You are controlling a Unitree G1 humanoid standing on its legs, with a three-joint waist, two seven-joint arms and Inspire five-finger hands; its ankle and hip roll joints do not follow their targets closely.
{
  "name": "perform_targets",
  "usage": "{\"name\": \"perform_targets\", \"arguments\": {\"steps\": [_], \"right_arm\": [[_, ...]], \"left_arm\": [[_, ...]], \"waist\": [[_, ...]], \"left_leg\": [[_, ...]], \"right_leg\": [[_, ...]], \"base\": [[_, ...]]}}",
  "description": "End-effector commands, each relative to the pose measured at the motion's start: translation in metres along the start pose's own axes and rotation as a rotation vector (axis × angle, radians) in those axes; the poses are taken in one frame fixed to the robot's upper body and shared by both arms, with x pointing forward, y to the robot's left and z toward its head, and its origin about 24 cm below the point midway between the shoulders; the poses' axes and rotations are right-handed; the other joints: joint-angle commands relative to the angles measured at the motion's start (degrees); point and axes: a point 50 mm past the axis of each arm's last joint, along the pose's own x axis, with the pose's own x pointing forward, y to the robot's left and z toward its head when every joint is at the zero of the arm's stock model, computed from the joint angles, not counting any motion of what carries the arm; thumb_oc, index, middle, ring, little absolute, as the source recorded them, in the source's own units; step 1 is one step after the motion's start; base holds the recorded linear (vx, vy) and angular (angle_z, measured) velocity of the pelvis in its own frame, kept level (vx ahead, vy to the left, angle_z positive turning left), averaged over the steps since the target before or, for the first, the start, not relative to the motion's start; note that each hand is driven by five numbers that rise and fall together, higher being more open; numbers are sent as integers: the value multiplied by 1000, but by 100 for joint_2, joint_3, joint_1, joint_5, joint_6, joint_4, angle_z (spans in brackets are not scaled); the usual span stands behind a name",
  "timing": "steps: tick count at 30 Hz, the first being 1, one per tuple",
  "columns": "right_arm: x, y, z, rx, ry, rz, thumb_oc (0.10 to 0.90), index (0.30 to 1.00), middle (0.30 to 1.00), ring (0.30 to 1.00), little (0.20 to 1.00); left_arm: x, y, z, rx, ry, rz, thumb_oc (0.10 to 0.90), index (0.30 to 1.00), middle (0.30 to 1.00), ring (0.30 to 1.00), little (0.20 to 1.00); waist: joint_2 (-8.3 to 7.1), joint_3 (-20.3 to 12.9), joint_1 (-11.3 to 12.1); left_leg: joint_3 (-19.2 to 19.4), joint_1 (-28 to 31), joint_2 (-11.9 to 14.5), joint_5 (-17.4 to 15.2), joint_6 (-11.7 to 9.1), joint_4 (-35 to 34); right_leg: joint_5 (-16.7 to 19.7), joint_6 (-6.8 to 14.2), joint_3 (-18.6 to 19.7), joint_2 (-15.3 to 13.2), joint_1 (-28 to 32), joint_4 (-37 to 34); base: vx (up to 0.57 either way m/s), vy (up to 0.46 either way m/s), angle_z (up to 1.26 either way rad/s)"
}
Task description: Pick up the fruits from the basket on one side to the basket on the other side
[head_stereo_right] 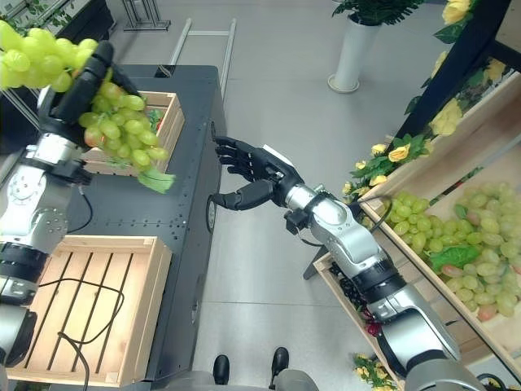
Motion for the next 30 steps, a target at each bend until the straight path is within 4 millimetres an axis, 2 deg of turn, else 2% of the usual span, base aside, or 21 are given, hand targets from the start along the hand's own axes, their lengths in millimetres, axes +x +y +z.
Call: {"name": "perform_targets", "arguments": {"steps": [1,2,4,11,13,21,30], "right_arm": [[23,0,40,145,-184,-2,800,900,900,900,900],[24,1,43,155,-191,0,800,900,900,900,900],[34,3,61,206,-233,-7,800,900,900,900,900],[46,1,82,239,-260,-39,800,900,900,900,900],[52,3,89,250,-267,-58,800,900,900,900,900],[63,14,89,331,-227,-12,800,900,900,900,900],[71,26,67,435,-101,38,800,900,900,900,900]], "left_arm": [[31,0,38,-17,-210,-10,400,300,300,300,300],[32,-2,37,-21,-209,-18,400,300,300,300,300],[44,-15,34,-18,-193,-55,400,300,300,300,300],[63,-27,35,25,-157,-88,400,300,300,300,300],[72,-38,35,38,-152,-116,400,300,300,300,300],[82,-56,33,53,-153,-153,400,300,300,300,300],[88,-69,38,76,-211,-137,400,300,300,300,300]], "waist": [[37,-1225,3],[35,-1229,2],[32,-1286,-33],[31,-1381,-98],[35,-1411,-142],[35,-1436,-189],[8,-1472,-217]], "left_leg": [[35,-394,-356,-33,-66,-96],[42,-390,-355,-36,-66,-96],[91,-360,-340,-58,-64,-96],[192,-322,-320,-83,-62,-96],[251,-295,-310,-95,-55,-96],[296,-270,-304,-116,-45,-96],[349,-277,-284,-123,-42,-96]], "right_leg": [[-200,-47,139,26,41,10],[-201,-48,140,27,42,10],[-206,-55,164,39,49,10],[-208,-47,212,50,51,10],[-203,-49,247,58,51,10],[-209,-62,297,75,55,10],[-201,-64,322,83,25,10]], "base": [[23,-28,-7],[25,-35,-8],[11,-37,-4],[-4,-13,-4],[-29,-34,-7],[-15,-2,-1],[-2,0,0]]}}
